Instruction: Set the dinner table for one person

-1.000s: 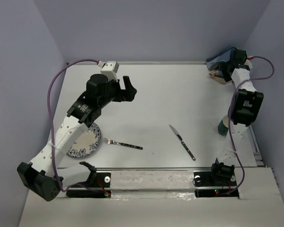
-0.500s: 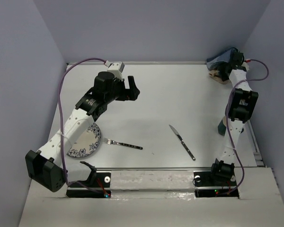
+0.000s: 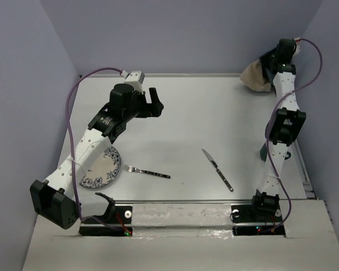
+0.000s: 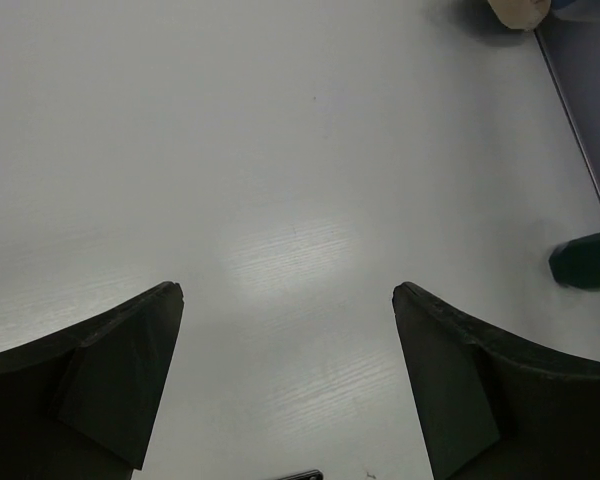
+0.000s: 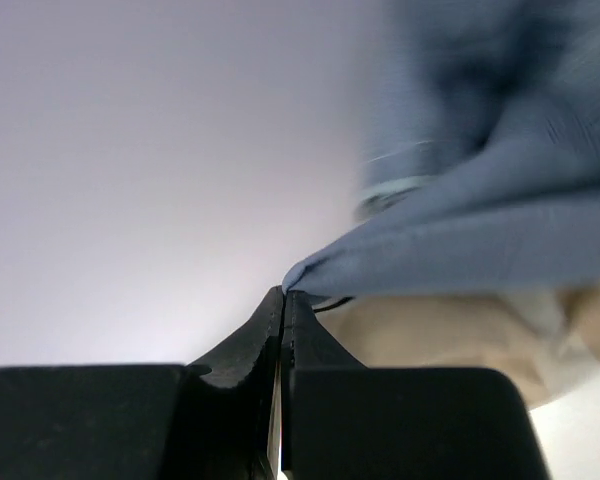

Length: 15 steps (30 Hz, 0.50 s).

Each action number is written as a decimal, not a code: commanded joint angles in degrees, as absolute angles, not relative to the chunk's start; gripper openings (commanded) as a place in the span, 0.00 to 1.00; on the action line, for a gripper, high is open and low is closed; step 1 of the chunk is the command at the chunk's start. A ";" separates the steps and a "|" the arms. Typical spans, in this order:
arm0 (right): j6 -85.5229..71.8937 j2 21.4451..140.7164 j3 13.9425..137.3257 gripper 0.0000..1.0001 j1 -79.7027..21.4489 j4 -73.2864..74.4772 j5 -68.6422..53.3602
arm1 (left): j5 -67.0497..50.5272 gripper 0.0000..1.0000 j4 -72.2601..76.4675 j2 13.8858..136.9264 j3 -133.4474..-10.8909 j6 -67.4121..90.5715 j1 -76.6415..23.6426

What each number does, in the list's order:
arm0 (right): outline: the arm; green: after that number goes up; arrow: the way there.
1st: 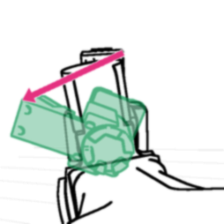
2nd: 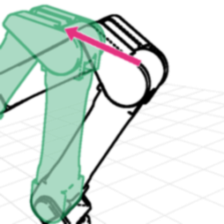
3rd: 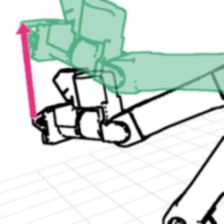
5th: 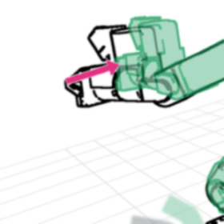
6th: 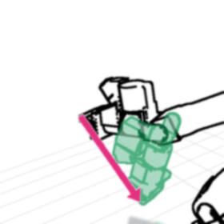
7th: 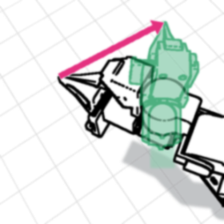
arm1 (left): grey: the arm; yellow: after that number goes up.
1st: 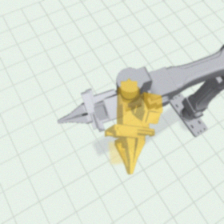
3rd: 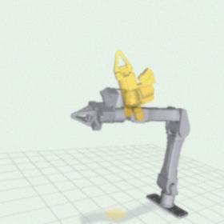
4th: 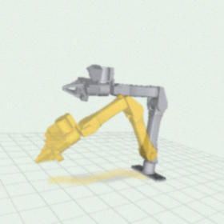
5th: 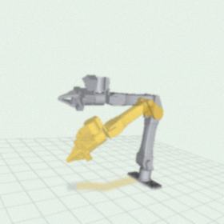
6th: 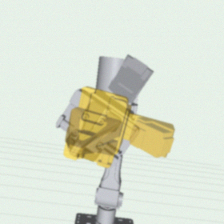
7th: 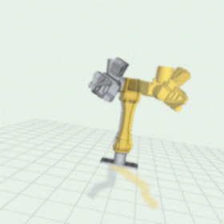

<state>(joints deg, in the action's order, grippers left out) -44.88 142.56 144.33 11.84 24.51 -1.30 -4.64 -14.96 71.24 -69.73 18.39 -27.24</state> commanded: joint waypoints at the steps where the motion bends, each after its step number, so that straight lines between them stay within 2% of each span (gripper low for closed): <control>1: -40.25 130.88 148.10 0.00 6.24 10.21 -15.19 | -0.80 0.97 -15.20 69.35 -74.27 18.46 -25.49; 9: -52.01 118.14 145.04 0.00 3.78 -10.33 -27.14 | 6.93 0.97 -17.84 64.78 -74.71 18.46 -23.64; 14: -47.84 108.74 123.88 0.00 -4.46 -16.34 -34.36 | 14.76 0.97 -20.48 62.93 -77.16 18.19 -23.12; 15: -46.16 107.68 119.57 0.00 -9.44 -16.26 -35.24 | 15.72 0.97 -21.00 62.76 -77.43 18.28 -22.94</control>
<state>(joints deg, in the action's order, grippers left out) -49.58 110.69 132.27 0.99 -8.58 -26.59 8.36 -19.77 65.25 -73.56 18.52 -23.55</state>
